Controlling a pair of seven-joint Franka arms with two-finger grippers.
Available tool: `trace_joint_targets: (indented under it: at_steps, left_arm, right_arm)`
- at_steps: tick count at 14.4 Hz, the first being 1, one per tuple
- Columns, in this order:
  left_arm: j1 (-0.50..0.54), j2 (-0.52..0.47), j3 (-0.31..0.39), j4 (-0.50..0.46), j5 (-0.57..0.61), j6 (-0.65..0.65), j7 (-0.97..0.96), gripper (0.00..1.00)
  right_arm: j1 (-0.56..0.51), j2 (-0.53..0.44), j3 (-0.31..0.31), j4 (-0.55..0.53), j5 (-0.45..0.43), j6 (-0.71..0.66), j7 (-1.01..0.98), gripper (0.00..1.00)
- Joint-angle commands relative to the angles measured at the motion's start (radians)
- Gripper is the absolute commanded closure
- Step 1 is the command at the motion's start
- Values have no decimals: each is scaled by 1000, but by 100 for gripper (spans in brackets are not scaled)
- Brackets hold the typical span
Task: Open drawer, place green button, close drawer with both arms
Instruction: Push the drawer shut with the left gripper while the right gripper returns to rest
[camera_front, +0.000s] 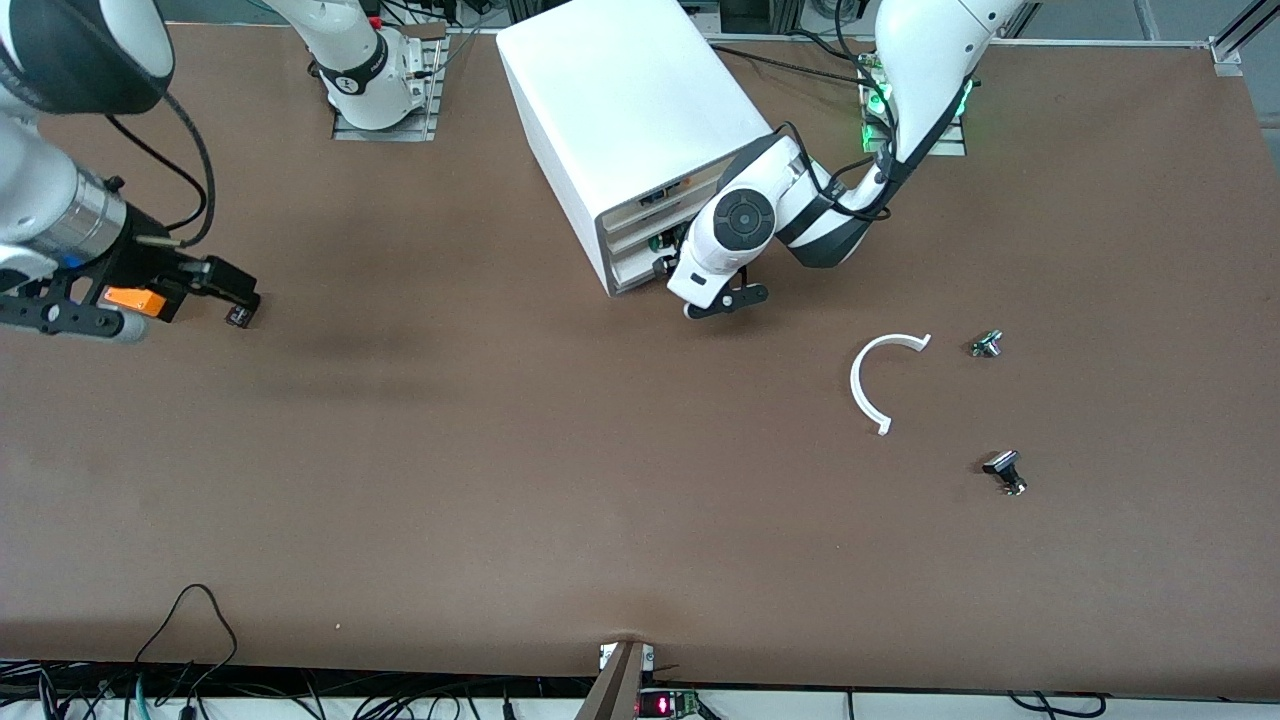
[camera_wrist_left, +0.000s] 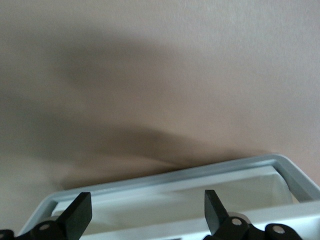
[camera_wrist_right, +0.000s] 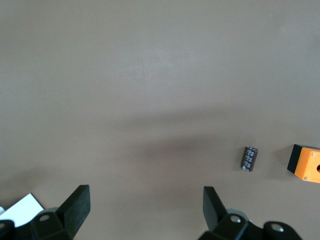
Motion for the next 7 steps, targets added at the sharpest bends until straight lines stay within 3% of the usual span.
trace_joint_targets:
  at_steps: [1, 7]
  left_arm:
    - [-2, -20, -10, -14, -29, -14, -9, 1]
    - [-11, 6, -25, -12, -29, -13, -10, 1]
  right_arm:
    - [-24, -98, 24, -121, -11, 45, -5, 0]
    - [-24, -153, 22, -155, -10, 37, -5, 0]
